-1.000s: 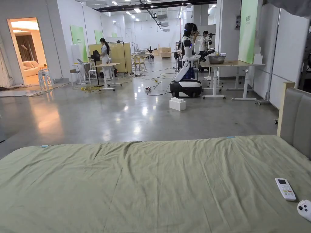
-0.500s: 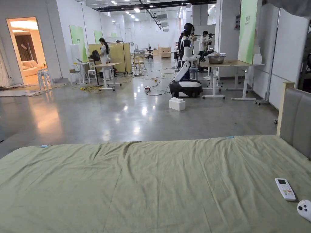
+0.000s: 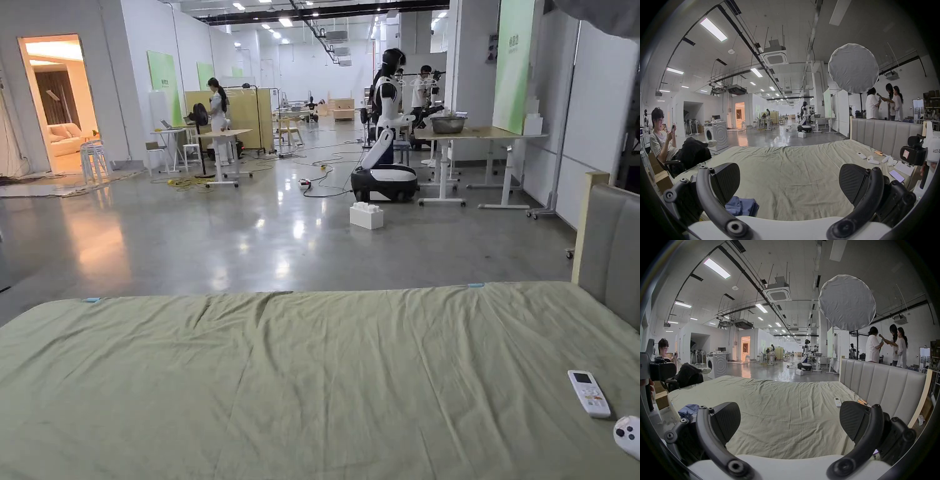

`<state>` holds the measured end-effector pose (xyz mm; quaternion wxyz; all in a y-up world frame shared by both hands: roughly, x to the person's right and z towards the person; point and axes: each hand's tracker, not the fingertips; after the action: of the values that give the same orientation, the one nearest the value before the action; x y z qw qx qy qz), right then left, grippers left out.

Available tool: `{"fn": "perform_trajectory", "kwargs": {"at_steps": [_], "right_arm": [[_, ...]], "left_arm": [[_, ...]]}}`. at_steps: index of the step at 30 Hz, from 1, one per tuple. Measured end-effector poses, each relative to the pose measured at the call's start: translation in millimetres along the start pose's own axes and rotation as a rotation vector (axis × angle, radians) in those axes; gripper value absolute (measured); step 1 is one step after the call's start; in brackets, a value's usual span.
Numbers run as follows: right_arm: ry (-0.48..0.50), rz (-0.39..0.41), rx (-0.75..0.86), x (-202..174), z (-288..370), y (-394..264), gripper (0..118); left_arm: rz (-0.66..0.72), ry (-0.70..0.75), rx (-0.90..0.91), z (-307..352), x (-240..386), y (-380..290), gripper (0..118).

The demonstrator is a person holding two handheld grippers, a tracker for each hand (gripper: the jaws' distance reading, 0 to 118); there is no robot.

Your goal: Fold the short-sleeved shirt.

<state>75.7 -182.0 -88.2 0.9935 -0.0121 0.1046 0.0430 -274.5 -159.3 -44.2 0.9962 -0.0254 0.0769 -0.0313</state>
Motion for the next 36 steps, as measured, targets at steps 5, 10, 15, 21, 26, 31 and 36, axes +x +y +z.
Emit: {"fn": "perform_trajectory", "kwargs": {"at_steps": [5,10,15,21,26,31,36], "right_arm": [[-0.001,0.002,0.000,0.1,0.6,0.2,118],[0.002,0.006,-0.001,-1.5,0.4,0.6,118],[0.009,0.010,-0.007,-3.5,-0.4,0.3,118],[0.016,-0.013,0.000,-4.2,0.2,3.1,118],[0.030,-0.029,0.013,-1.5,4.0,8.9,118],[0.027,0.000,0.034,-0.7,7.7,14.2,118],[0.034,-0.042,0.014,-0.8,9.0,23.7,118]], "left_arm": [[0.003,-0.004,0.004,0.5,-0.4,0.6,118],[-0.006,-0.006,0.005,0.4,-0.1,1.0,118],[-0.011,-0.008,0.007,0.5,-0.9,1.6,118],[-0.009,-0.015,0.005,0.5,-0.2,1.2,118],[-0.002,-0.023,0.005,0.8,1.5,2.7,118],[0.010,-0.035,0.022,1.6,2.3,10.3,118],[0.010,-0.035,-0.013,5.8,5.2,22.7,118]]}}
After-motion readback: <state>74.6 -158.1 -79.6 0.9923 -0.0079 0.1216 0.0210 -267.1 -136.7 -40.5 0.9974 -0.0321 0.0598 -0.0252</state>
